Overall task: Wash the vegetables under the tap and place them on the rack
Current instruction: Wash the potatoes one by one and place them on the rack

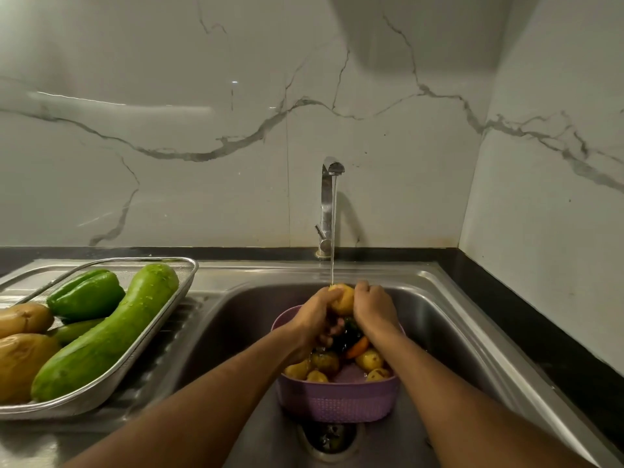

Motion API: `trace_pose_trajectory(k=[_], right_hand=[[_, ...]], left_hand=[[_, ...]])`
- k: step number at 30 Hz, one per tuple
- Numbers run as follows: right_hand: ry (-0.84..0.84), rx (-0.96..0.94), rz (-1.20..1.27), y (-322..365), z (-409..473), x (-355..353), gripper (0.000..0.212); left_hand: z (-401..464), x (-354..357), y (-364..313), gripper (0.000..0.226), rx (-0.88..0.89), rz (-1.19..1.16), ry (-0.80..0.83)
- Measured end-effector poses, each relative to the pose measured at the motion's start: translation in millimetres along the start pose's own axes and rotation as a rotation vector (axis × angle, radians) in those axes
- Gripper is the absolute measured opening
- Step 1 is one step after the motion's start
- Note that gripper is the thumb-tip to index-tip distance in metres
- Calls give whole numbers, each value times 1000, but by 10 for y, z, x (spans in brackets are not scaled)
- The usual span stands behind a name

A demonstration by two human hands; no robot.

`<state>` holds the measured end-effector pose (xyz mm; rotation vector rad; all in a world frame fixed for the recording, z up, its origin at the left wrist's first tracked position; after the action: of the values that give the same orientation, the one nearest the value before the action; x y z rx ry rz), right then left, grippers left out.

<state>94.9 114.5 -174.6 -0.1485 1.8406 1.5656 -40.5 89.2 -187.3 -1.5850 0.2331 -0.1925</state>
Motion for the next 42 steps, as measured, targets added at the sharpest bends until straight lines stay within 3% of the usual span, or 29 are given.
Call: trace_pose_trajectory(k=[4, 7, 10, 13, 19, 25, 28, 31, 34, 36, 38, 42], right_hand=[[25, -13, -8, -75, 10, 16, 51], [-9, -142, -33, 25, -95, 31, 53], [-127, -350, -183, 218, -290, 26, 60], [-221, -473, -297, 333, -388, 5, 59], [-212, -572, -277, 310, -377, 22, 56], [-257, -797, -308, 409, -472, 6, 35], [-165, -654, -234, 402, -466, 56, 40], [-62, -235, -7, 341, -323, 19, 51], [285, 253, 265, 94, -286, 96, 53], [481, 405, 338, -12, -356, 156, 58], [495, 411, 319, -11, -363, 161, 57], [43, 48, 16, 189, -203, -2, 48]], left_hand=[[-15, 40, -47, 34, 179, 253, -66], [28, 6, -42, 37, 255, 227, -221], [68, -64, 5, 41, 188, 147, -346], [85, -86, 21, 48, 100, 41, -365], [81, 17, -38, 52, 216, 37, -288], [103, -21, -30, 63, 80, -80, -337], [150, -128, -84, 53, 277, 50, -350], [141, -108, -153, 39, 508, 389, -255], [85, -66, -221, 36, 643, 741, -152], [57, -80, -249, 33, 688, 929, -103], [51, -82, -261, 34, 687, 981, -119], [131, -52, -224, 39, 491, 580, -286]])
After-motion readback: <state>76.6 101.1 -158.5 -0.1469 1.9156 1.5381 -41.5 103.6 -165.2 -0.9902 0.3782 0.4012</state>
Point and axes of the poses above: each hand's wrist, its own z-axis towards the middle knuckle, its own x-axis out of the palm, y = z × x, the point moved 6 cm from there along z, towards the middle knuckle, and after that the axes turned 9 degrees about x, right-handed, at the moved point
